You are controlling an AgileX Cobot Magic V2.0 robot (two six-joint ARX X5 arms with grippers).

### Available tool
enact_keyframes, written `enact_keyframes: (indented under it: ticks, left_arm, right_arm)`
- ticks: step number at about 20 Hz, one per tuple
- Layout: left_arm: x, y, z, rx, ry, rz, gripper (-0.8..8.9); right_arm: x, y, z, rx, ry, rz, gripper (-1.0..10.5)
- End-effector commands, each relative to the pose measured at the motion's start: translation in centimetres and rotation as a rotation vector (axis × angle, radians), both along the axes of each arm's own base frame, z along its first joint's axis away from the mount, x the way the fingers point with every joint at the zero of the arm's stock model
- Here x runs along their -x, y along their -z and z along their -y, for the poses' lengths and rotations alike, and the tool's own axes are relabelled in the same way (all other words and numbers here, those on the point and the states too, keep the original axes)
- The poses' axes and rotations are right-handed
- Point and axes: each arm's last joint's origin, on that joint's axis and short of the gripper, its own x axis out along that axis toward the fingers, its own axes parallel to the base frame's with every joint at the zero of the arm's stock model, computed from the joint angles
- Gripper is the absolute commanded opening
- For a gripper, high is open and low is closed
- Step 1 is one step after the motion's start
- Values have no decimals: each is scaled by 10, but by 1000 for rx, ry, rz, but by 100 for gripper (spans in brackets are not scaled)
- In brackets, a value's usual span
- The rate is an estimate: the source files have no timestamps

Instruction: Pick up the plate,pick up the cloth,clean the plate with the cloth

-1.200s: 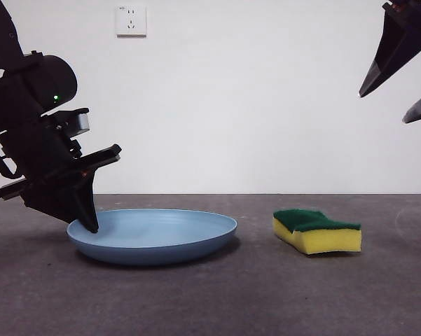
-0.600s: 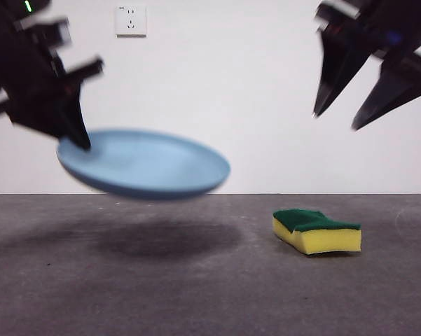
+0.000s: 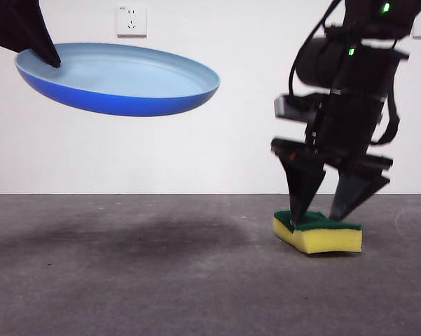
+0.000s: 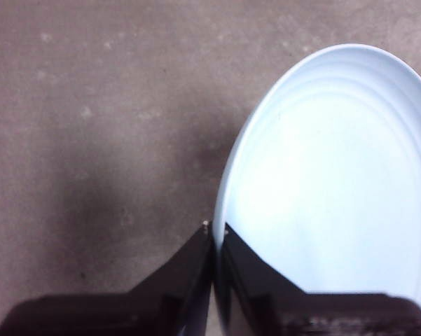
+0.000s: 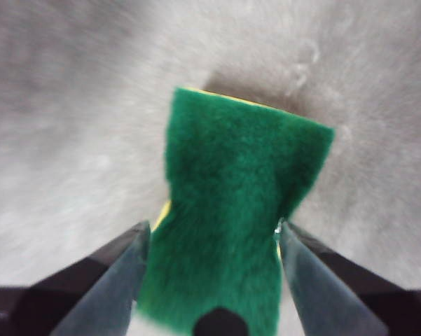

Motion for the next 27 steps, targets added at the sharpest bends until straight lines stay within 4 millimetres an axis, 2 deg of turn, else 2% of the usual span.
enact_keyframes:
  ticks: [1,3,6,9,11,14,16,19,22,24,27]
  left_arm:
    - [1,1,1,-9,11,-4,-7]
    - [1,1,1,-9,10,-4,-7]
    - [0,2,0,-23,-8,0,-7]
    - [-1,2,-1,-56,-51,5,-7]
    - [-3,4,-2,-81,-83,7,-7]
    - [-11,12,0,-99,-94,-23,-7]
    - [-20,21,3,-108,-85,-65,-7]
    - [-30,39,18,-122,-30,-137,-7]
    - [-29,43,35,-75,66,-160,-7]
    - [-26,41,48,-41,92,-146,-7]
    - [-20,39,63,-3,153,-142,-7]
  right_arm:
    - [-3,18,-2,29,-5,-38,306]
    - [-5,26,-1,81,16,-42,164]
    - [-6,26,-1,99,22,-35,-5]
    - [-5,23,-1,91,21,-26,-12]
    - [-2,8,-3,67,19,9,-12]
    - [12,-31,-8,2,21,112,-12]
    - [26,-61,-10,-50,16,191,-12]
    - [58,-108,-18,-200,-41,310,-12]
    - [76,-129,-34,-304,-116,394,-12]
    - [83,-131,-47,-328,-165,408,-12]
    - [89,-121,-67,-330,-220,383,-12]
